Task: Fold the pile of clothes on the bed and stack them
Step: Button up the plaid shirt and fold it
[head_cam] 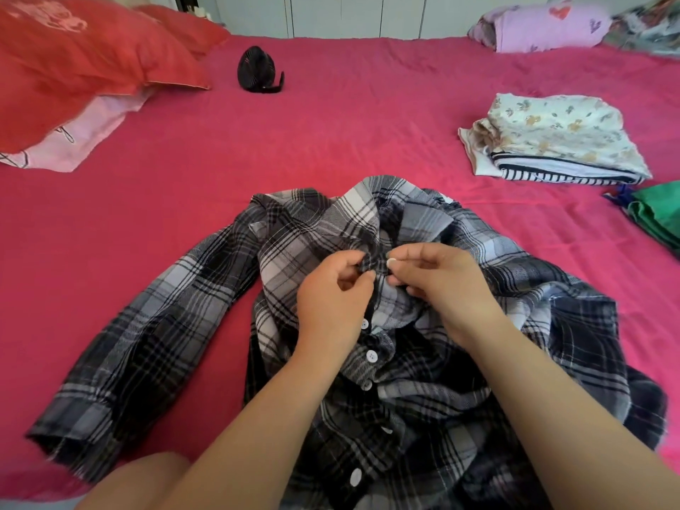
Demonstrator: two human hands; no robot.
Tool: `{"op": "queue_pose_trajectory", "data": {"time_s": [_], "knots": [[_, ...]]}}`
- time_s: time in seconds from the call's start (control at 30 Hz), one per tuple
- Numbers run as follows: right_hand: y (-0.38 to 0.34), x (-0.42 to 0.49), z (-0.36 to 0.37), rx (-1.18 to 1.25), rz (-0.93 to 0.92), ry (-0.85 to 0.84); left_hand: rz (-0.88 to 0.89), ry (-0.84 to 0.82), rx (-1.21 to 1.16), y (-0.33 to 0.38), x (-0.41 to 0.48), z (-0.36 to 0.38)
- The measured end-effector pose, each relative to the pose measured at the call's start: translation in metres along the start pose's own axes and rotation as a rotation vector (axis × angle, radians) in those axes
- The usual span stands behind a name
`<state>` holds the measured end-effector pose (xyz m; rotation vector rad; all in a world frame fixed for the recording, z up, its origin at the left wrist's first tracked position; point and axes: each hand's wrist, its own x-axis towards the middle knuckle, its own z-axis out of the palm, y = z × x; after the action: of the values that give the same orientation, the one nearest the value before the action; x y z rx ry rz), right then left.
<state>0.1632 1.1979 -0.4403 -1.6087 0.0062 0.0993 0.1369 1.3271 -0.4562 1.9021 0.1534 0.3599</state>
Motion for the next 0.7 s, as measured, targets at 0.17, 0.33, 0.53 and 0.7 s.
{"op": "queue_pose_trajectory", "data": {"time_s": [0.17, 0.33, 0.53, 0.7], "knots": [[0.001, -0.002, 0.002, -0.190, -0.153, 0.043, 0.044, 0.014, 0.022, -0.002, 0.001, -0.002], [0.006, -0.003, 0.009, -0.686, -0.355, 0.182, 0.134, 0.024, 0.095, -0.001, -0.002, -0.001], [0.009, -0.003, 0.015, -0.714, -0.421, 0.178, 0.143, -0.021, 0.216, -0.003, -0.001, 0.000], [0.008, -0.005, 0.013, -0.652, -0.463, 0.148, 0.094, -0.050, 0.169, -0.001, 0.000, -0.002]]}}
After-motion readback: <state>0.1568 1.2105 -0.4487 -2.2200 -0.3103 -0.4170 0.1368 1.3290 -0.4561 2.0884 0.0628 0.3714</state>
